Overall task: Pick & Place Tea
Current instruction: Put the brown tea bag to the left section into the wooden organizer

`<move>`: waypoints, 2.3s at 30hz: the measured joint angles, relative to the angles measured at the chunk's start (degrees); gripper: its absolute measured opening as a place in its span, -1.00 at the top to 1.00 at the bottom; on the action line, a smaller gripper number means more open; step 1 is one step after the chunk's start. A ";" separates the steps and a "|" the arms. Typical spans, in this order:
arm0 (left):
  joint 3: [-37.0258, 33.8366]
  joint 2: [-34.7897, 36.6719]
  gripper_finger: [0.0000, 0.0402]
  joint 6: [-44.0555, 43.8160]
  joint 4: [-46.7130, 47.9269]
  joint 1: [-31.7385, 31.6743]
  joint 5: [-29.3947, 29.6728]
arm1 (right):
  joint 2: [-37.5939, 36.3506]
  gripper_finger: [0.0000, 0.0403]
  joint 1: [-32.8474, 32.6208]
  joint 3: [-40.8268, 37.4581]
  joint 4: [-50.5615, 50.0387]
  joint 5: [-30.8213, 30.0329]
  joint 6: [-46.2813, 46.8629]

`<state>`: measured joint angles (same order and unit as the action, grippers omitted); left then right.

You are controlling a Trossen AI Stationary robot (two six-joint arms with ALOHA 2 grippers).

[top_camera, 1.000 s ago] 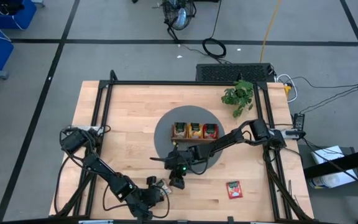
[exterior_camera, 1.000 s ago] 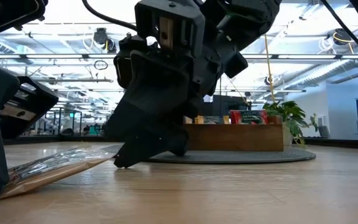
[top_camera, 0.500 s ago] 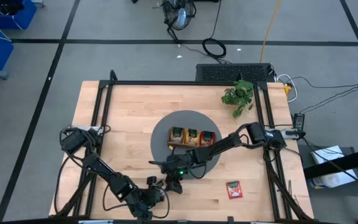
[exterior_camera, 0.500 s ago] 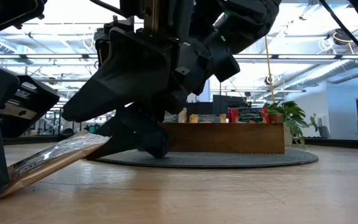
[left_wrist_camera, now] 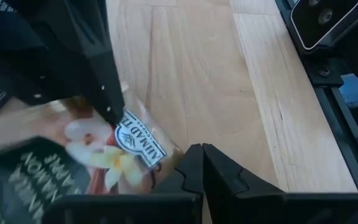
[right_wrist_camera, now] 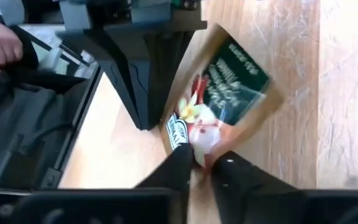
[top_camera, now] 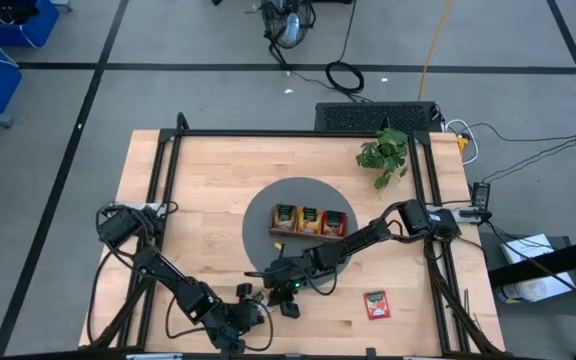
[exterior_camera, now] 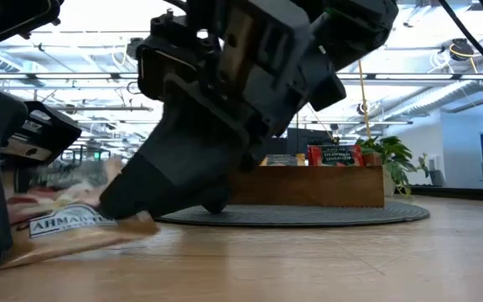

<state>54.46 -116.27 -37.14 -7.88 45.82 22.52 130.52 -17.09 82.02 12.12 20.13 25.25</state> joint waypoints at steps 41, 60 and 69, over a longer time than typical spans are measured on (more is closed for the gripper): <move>-0.18 9.38 -0.07 10.19 -2.35 8.95 6.42 | -6.64 1.00 -1.44 -0.26 2.81 -9.12 -11.41; -0.11 9.44 -0.06 9.93 5.21 7.86 7.34 | -33.60 1.00 9.89 -27.85 15.73 -42.65 -23.71; -0.11 9.49 -0.06 9.81 6.62 4.52 6.42 | -33.99 1.00 15.74 -37.51 24.99 -35.07 -17.59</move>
<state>54.35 -106.78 -27.33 -1.26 50.35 28.94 96.53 -1.36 44.51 37.11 -14.94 7.66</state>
